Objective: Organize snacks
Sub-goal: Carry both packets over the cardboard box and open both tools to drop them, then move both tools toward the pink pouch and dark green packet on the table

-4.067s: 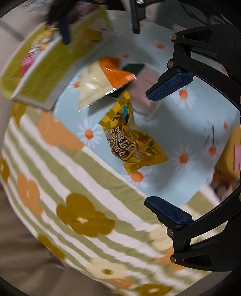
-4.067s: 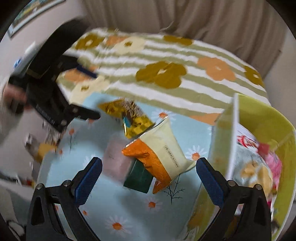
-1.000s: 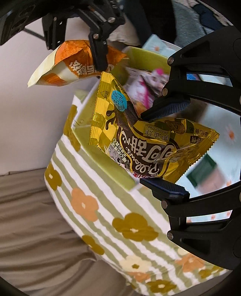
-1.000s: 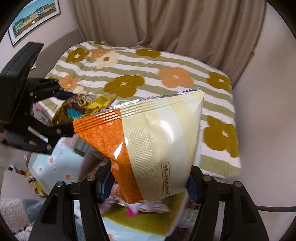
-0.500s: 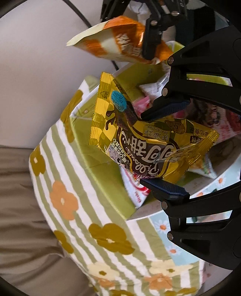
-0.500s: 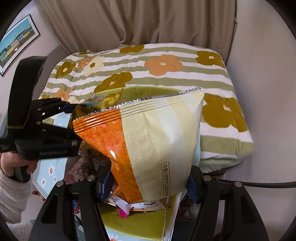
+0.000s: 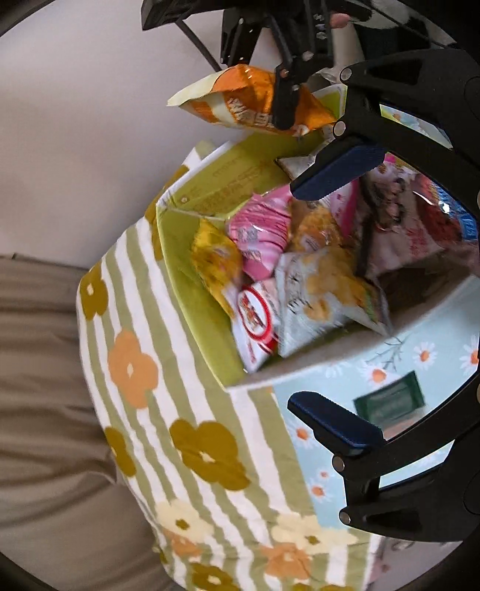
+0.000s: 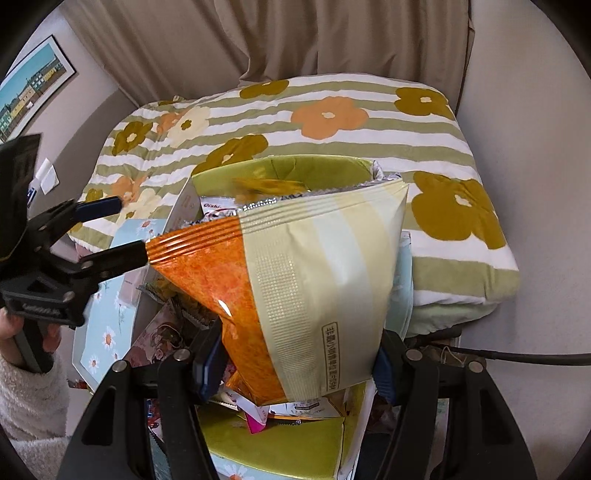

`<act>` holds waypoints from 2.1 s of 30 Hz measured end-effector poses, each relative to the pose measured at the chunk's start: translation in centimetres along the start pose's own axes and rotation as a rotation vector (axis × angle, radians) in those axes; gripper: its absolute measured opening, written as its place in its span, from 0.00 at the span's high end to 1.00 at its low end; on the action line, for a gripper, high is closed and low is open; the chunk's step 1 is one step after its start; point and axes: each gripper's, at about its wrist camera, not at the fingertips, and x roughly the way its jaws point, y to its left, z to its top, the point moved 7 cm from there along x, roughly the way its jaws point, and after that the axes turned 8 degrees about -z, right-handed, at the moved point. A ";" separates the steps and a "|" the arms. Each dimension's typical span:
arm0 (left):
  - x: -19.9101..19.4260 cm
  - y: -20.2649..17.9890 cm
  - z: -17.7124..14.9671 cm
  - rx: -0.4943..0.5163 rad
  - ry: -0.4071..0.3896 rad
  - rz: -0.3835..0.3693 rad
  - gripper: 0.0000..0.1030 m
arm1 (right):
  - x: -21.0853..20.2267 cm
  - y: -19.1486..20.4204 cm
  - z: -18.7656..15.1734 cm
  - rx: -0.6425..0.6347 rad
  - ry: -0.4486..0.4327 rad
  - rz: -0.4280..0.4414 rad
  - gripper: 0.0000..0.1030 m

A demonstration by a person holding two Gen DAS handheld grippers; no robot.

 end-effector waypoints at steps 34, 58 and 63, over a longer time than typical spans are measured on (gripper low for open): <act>-14.3 12.8 -17.4 -0.449 -0.167 0.242 0.00 | -7.4 9.8 -0.5 -0.071 -0.314 0.004 0.01; -12.2 26.7 -18.7 -0.279 -0.024 0.024 0.01 | 1.3 29.3 -2.0 0.043 -0.256 -0.099 0.01; -7.7 26.6 -17.8 -0.273 0.037 -0.033 0.00 | 5.5 30.2 -4.5 0.016 -0.238 -0.174 0.01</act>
